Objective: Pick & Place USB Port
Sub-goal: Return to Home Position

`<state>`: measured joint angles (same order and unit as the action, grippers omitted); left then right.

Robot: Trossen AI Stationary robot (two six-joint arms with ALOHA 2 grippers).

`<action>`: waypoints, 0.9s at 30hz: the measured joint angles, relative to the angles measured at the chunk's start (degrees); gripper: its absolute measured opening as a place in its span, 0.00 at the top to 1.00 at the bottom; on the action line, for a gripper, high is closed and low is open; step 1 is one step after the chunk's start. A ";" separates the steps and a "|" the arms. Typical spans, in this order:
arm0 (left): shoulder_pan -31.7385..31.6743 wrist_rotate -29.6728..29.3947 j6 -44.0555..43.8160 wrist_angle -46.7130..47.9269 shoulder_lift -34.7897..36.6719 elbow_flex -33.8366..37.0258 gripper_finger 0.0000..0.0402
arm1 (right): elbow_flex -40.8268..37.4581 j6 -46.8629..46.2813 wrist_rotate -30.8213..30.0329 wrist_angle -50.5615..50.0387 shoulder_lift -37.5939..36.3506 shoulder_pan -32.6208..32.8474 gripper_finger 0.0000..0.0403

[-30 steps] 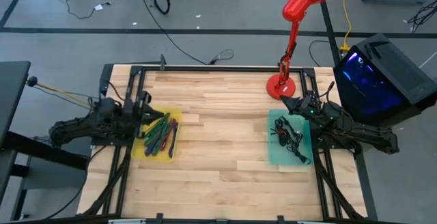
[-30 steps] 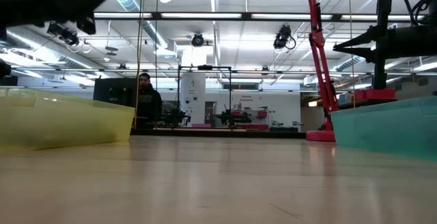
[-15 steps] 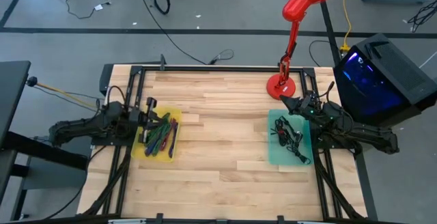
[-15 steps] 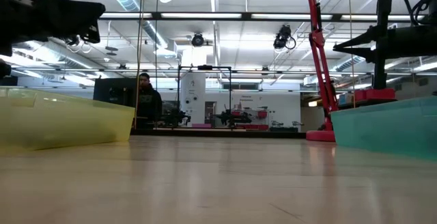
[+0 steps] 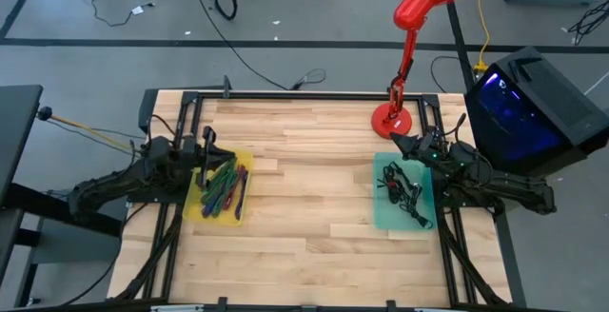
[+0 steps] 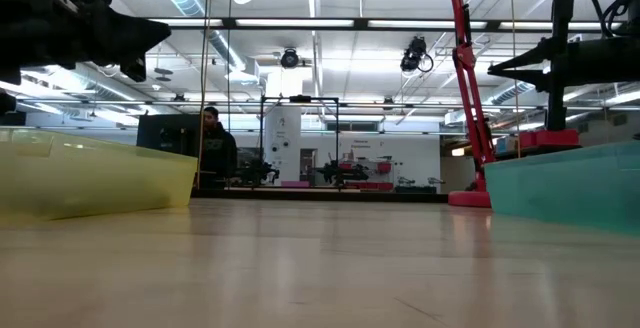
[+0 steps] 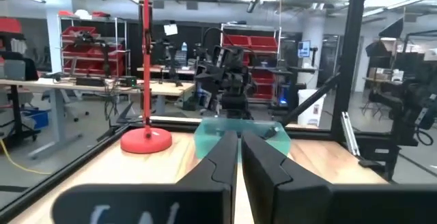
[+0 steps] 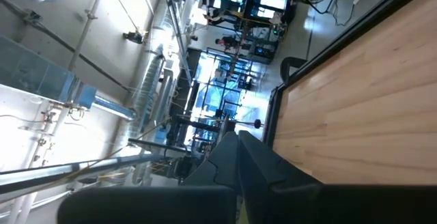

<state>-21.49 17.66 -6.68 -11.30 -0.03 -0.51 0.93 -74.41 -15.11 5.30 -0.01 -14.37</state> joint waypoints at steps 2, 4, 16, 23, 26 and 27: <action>-0.88 0.67 -0.03 -0.01 0.00 0.00 0.94 | 0.00 0.00 0.00 0.00 0.00 0.00 0.96; -1.85 1.92 -0.22 0.05 0.00 0.00 0.94 | 0.00 0.00 0.00 0.00 0.00 0.00 0.96; -2.37 4.56 0.41 0.07 0.00 0.04 0.94 | 0.00 0.00 0.00 0.00 0.00 0.00 0.96; 1.74 4.01 5.13 0.99 -0.02 0.04 0.94 | 0.00 -0.02 0.00 0.00 0.00 0.00 0.96; 4.46 3.10 7.69 0.97 -0.02 0.04 0.94 | 0.00 -0.02 0.00 0.00 0.00 0.00 0.96; 5.17 2.60 8.90 0.91 -0.02 0.04 0.94 | 0.00 -0.02 0.00 0.00 0.00 0.00 0.96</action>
<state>-16.32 20.26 2.23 -10.39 -0.05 -0.47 0.93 -74.43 -15.11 5.30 -0.01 -14.37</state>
